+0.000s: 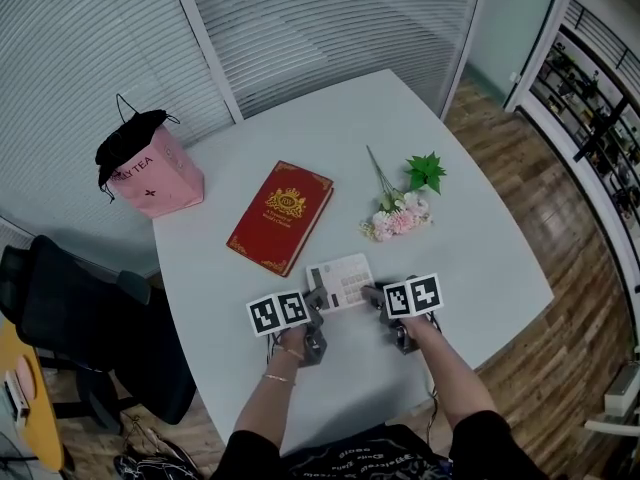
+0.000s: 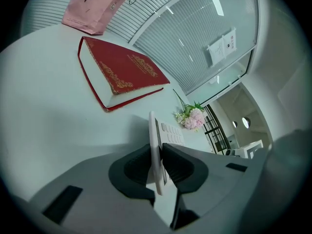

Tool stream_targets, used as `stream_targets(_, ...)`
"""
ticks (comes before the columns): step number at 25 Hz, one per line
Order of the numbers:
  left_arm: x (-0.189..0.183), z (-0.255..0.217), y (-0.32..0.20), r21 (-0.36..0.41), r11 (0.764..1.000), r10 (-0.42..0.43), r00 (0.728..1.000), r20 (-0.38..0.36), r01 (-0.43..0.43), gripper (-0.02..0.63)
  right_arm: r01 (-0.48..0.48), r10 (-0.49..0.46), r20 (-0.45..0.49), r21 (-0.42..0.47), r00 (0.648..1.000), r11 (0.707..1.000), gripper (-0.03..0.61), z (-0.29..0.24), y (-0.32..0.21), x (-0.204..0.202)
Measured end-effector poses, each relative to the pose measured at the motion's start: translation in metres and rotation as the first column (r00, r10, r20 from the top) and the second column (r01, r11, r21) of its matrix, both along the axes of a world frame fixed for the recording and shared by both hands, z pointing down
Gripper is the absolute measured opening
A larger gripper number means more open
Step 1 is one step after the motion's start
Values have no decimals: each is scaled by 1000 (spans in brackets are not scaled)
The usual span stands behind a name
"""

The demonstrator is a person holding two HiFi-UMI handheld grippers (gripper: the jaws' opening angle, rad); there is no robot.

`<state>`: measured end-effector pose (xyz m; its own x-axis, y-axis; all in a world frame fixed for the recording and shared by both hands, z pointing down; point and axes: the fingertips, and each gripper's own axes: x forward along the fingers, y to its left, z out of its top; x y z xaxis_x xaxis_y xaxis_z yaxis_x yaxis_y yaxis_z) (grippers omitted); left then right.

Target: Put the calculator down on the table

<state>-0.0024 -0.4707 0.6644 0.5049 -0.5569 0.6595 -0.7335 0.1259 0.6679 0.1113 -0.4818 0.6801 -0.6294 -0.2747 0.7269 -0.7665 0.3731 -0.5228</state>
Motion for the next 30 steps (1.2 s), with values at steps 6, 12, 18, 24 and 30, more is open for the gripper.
stream_targets(6,0,-2,-1,26,1000,0,999,44,-1,82,-4,5,-55,17,998,1000,138,4,-1,1)
stream_targets(12,-4,-6,2,71,997,-23,996,87,17,208,1,7,-87,98,996,995,257,-6,-3,5)
stream_targets(18,-2,-33,10,174,979,66,977,203,-103,237,24,-7,-63,279,998,960,293,-49,0,-1)
stream_targets(24,3,-75,40,302,921,134,930,343,-245,255,99,-53,-118,429,992,898,287,-89,31,-2)
stream_targets(30,5,-109,85,411,846,145,888,436,-340,255,132,-60,-146,557,988,820,281,-130,73,0)
